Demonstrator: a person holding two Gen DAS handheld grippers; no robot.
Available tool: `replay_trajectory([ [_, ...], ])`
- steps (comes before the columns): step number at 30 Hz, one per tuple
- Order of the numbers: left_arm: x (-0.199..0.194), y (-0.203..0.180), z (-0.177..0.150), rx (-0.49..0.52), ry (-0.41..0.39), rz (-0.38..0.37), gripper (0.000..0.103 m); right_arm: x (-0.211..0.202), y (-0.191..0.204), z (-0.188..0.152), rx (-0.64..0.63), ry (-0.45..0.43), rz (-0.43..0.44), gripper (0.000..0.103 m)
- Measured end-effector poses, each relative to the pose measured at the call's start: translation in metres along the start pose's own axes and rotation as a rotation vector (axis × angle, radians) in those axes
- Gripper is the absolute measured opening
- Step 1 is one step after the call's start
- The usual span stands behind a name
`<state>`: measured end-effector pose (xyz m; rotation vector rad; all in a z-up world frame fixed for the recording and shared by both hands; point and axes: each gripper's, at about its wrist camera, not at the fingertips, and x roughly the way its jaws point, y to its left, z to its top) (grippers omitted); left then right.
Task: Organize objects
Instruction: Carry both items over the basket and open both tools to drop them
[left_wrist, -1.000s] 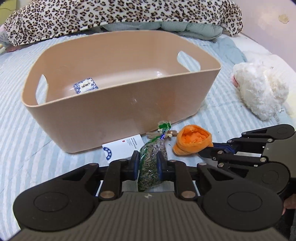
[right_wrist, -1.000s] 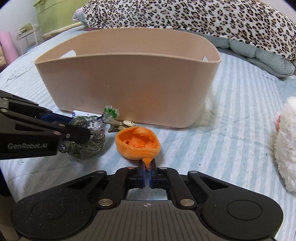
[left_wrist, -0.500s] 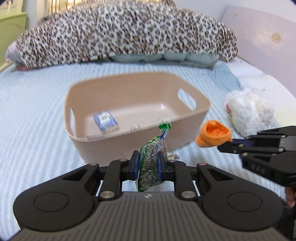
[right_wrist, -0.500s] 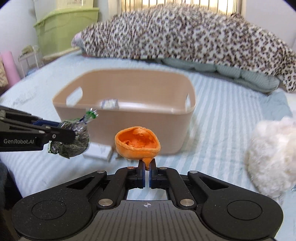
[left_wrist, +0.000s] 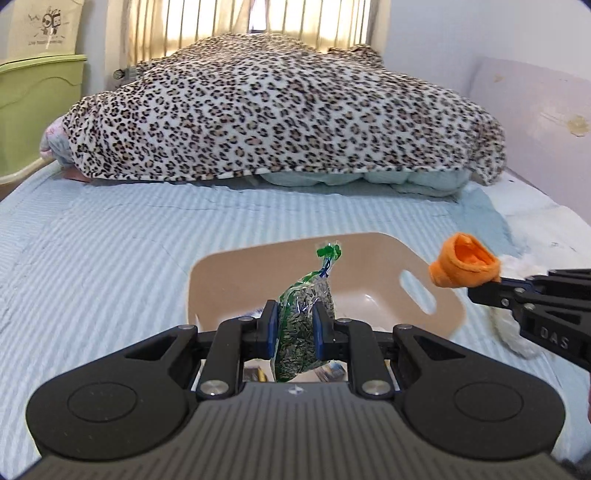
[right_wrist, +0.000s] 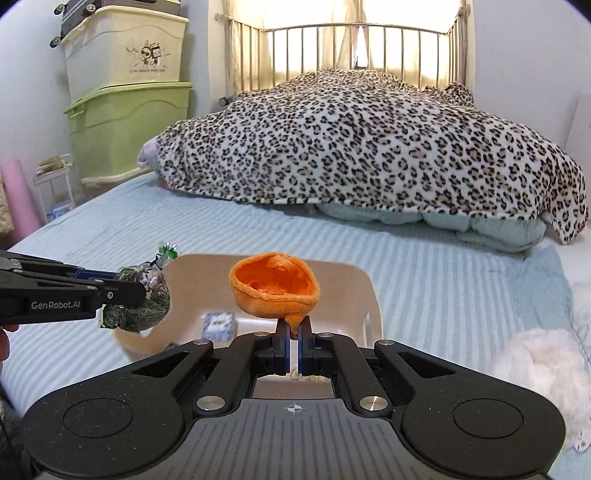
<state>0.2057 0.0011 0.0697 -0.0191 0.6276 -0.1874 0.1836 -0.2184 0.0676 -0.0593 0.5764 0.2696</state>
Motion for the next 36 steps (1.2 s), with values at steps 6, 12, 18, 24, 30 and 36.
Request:
replay_trajectory([
  [6,0.046,0.007,0.007,-0.005,0.049,0.054,0.021,0.042,-0.002,0.009,0.0,0.031,-0.015,0.003],
  [12,0.089,0.013,-0.001,-0.014,0.126,0.1,0.021,0.089,-0.002,0.003,-0.001,0.105,-0.039,0.003],
  [18,0.112,0.017,-0.016,-0.006,0.196,0.113,0.022,0.12,0.0,-0.004,-0.029,0.232,-0.047,0.006],
  [24,0.093,0.015,-0.022,0.029,0.171,0.118,0.05,0.108,-0.004,-0.008,-0.038,0.218,-0.04,0.047],
  [30,0.063,0.014,-0.024,0.015,0.149,0.123,0.075,0.073,-0.01,-0.015,-0.065,0.174,-0.032,0.072],
  [36,0.033,0.011,-0.033,0.016,0.14,0.106,0.079,0.039,-0.02,-0.027,-0.036,0.153,-0.036,0.088],
])
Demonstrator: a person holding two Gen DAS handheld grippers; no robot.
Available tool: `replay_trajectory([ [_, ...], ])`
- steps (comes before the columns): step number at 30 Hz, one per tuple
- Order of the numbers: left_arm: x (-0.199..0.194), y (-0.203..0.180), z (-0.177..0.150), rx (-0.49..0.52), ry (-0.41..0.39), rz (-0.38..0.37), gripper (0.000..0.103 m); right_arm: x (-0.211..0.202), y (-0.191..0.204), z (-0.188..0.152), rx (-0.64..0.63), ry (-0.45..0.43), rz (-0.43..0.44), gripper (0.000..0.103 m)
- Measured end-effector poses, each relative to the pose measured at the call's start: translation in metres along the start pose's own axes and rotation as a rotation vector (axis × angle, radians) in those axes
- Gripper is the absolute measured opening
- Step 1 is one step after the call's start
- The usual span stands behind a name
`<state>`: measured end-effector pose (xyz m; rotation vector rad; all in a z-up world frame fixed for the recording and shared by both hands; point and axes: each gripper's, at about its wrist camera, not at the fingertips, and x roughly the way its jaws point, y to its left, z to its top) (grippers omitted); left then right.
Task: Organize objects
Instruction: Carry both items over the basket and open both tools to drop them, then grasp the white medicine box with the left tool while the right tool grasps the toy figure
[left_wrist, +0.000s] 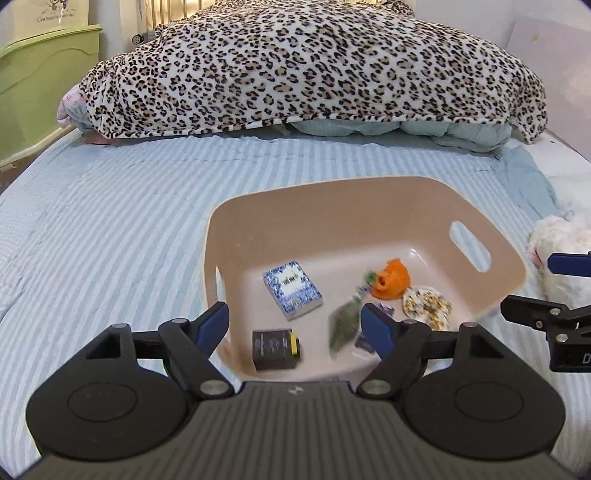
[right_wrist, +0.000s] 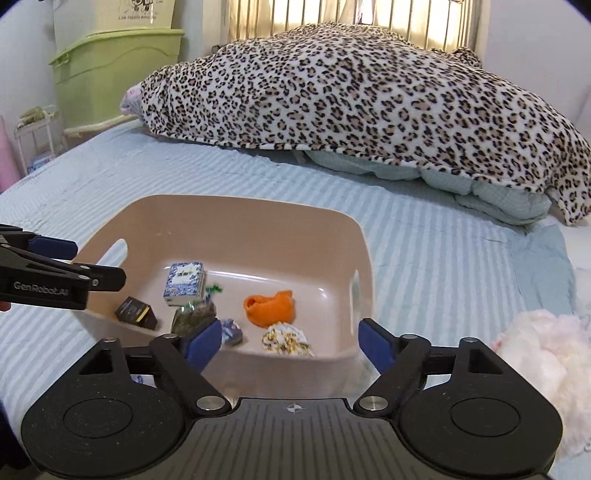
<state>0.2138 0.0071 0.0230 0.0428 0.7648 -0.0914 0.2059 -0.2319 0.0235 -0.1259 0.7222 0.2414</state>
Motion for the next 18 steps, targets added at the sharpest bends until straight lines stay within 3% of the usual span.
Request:
replay_trajectory([
  [10,-0.02,-0.008,-0.031,0.004,0.059,-0.009,0.08,-0.009,-0.021,-0.041,0.083,0.076,0.007,0.093],
  [18,0.005,-0.022,-0.058,-0.018,0.153,-0.016,0.08,0.004,-0.03,-0.065,0.127,0.111,0.016,0.093],
])
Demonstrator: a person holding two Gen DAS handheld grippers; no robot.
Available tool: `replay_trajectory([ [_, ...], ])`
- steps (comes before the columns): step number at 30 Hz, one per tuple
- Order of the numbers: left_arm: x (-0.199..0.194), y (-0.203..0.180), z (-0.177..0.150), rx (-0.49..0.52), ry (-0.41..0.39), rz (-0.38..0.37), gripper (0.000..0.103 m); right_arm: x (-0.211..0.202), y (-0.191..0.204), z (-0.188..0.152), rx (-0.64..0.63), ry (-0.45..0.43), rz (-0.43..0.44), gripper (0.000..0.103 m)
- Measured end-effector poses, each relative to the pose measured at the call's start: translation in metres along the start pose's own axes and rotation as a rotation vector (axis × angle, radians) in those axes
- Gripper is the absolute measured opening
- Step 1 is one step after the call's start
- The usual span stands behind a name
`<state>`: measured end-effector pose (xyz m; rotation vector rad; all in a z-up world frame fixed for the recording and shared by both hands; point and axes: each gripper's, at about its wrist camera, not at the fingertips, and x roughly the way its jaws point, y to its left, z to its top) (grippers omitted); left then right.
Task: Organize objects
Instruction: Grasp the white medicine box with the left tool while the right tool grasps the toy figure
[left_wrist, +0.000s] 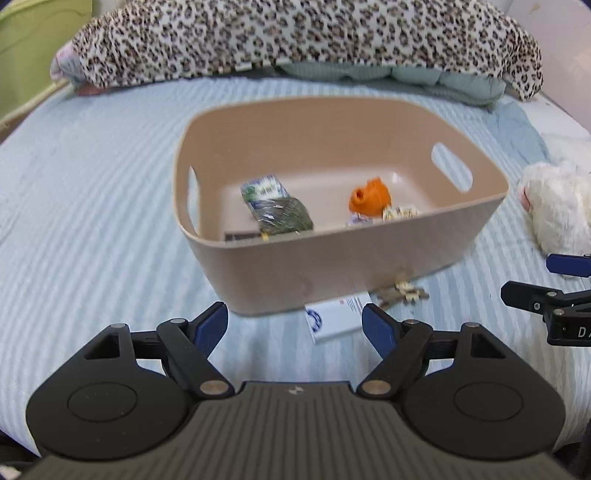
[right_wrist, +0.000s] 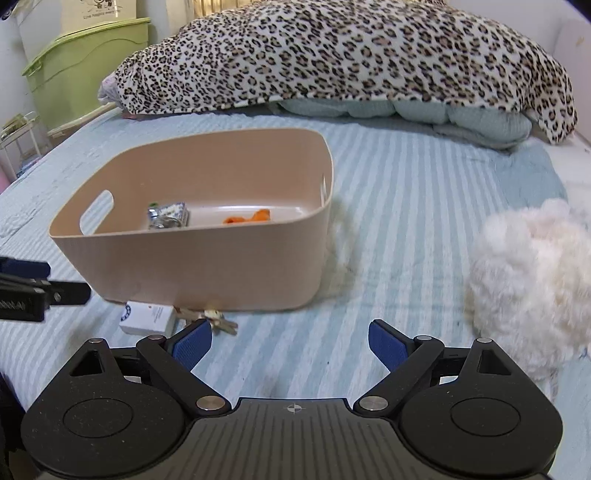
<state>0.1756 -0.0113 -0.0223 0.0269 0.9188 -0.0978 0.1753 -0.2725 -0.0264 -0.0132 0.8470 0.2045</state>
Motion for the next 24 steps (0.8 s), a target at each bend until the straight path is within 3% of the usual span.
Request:
replay_trajectory([
  [13,0.043,-0.015,-0.011,-0.052,0.067,-0.028,0.08,0.035,-0.001,-0.01,0.001,0.057,-0.017,0.093],
  [18,0.052,-0.021,-0.004,-0.102,0.075,-0.076,0.081,0.041,-0.003,-0.011,-0.005,0.063,-0.021,0.093],
  [24,0.075,-0.025,0.0,-0.11,0.114,-0.036,0.082,0.047,-0.006,-0.009,0.017,0.078,-0.023,0.093],
])
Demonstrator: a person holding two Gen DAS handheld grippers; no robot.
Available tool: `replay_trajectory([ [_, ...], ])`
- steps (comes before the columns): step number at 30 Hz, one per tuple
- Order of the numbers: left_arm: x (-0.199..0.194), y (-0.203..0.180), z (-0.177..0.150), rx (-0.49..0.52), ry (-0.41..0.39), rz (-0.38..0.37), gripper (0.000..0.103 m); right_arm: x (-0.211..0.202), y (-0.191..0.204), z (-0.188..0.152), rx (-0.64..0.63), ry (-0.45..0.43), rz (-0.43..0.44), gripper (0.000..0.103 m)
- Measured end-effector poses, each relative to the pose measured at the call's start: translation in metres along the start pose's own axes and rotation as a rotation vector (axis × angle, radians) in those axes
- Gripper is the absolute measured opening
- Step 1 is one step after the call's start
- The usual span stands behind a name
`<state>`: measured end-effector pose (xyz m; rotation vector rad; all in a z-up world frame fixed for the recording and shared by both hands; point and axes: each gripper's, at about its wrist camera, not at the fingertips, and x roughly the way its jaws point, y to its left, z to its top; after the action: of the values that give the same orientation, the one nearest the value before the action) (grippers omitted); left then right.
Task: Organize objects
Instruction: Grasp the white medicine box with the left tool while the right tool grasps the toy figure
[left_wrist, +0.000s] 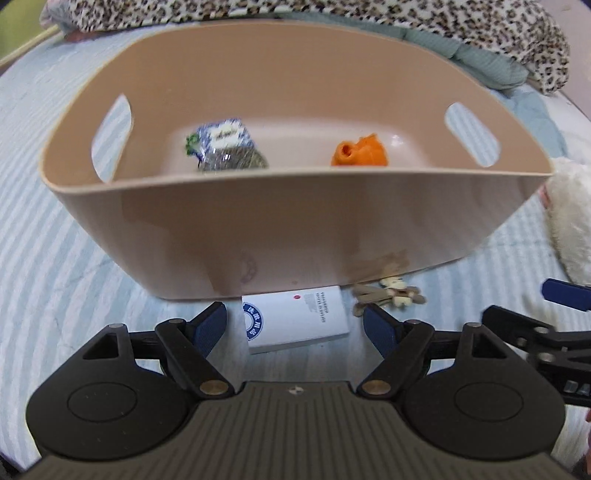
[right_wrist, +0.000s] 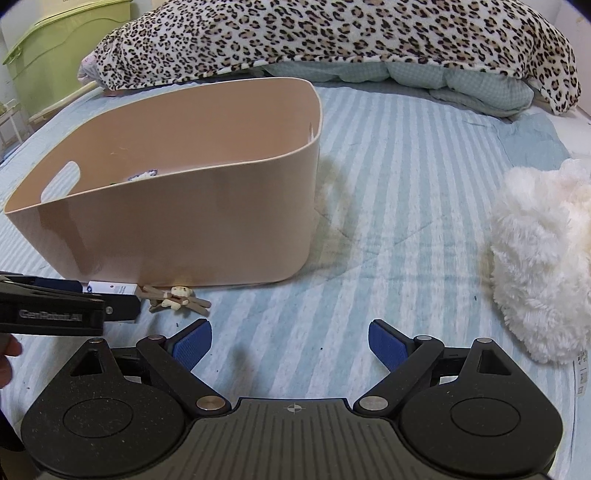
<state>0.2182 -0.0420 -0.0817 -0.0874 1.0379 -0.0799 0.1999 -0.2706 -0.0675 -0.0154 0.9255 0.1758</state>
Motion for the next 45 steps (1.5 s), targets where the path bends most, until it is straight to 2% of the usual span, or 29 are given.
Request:
replay_trajectory([
  [2,0.007,0.003,0.0,-0.01,0.013,0.005,0.082,0.002,0.001,0.001,0.001,0.005,0.007,0.093],
  [7,0.007,0.007,-0.002,0.033,-0.012,0.041,0.082,0.01,0.014,0.004,-0.017,0.035,0.025,0.093],
  [18,0.004,0.048,-0.001,-0.02,-0.007,0.062,0.085,0.042,0.058,0.011,-0.045,0.122,0.088,0.094],
  [22,0.006,0.06,0.001,-0.045,-0.002,0.058,0.086,0.046,0.064,0.009,-0.026,0.075,0.086,0.099],
  [27,0.003,0.055,-0.003,-0.032,-0.012,0.068,0.086,0.05,0.068,0.007,0.01,0.024,0.081,0.101],
  [30,0.001,0.052,-0.005,-0.023,-0.018,0.076,0.084,0.049,0.071,0.008,0.006,0.012,0.086,0.093],
  [34,-0.004,0.047,-0.007,-0.005,-0.025,0.084,0.062,0.045,0.076,0.004,-0.01,-0.006,0.071,0.072],
  [35,-0.005,0.047,-0.007,-0.007,-0.027,0.083,0.062,0.044,0.077,0.004,-0.018,-0.011,0.067,0.064],
  [37,-0.007,0.046,-0.009,-0.007,-0.03,0.085,0.061,0.039,0.078,-0.001,-0.04,-0.018,0.067,0.054],
  [45,-0.017,0.045,-0.013,-0.003,-0.034,0.076,0.061,0.02,0.084,-0.001,-0.071,-0.033,0.077,0.054],
])
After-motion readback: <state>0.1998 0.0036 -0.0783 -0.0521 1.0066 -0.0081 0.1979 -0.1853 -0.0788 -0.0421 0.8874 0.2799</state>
